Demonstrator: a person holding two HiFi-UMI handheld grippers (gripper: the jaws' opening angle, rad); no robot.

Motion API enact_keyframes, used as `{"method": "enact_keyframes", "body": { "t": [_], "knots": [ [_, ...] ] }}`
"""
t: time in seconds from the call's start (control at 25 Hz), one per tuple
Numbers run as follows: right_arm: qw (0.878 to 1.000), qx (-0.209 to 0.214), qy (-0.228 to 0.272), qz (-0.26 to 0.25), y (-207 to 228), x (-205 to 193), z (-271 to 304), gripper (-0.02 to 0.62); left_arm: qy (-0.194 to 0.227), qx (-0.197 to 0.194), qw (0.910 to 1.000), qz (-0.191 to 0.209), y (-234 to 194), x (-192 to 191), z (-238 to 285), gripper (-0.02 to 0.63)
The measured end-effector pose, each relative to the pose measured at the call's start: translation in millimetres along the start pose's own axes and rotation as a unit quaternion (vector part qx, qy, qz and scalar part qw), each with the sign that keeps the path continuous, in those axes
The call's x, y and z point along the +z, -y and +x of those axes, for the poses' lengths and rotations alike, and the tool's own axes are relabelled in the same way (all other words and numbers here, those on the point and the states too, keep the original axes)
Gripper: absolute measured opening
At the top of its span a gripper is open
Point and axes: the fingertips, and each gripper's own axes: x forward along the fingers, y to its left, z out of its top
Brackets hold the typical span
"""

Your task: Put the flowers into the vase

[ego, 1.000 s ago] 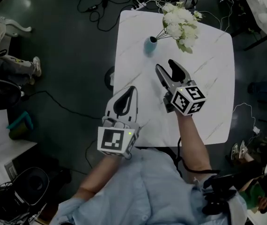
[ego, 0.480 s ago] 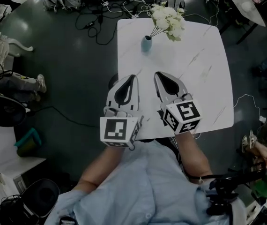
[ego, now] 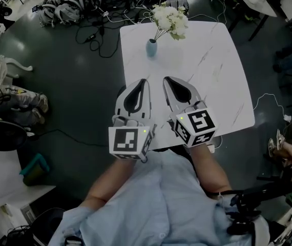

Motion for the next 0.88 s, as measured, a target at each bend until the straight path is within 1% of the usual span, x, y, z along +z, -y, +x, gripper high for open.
{"method": "enact_keyframes", "body": {
  "t": [0.28, 0.88],
  "knots": [
    [1.000, 0.000, 0.009, 0.003, -1, 4, -2, 0.000, 0.007, -0.007, 0.9999, 0.003, 3, 2, 0, 0.005],
    [1.000, 0.009, 0.015, 0.001, 2, 13, 6, 0.000, 0.006, -0.009, 0.9999, 0.004, 1, 7, 11, 0.005]
  ]
}}
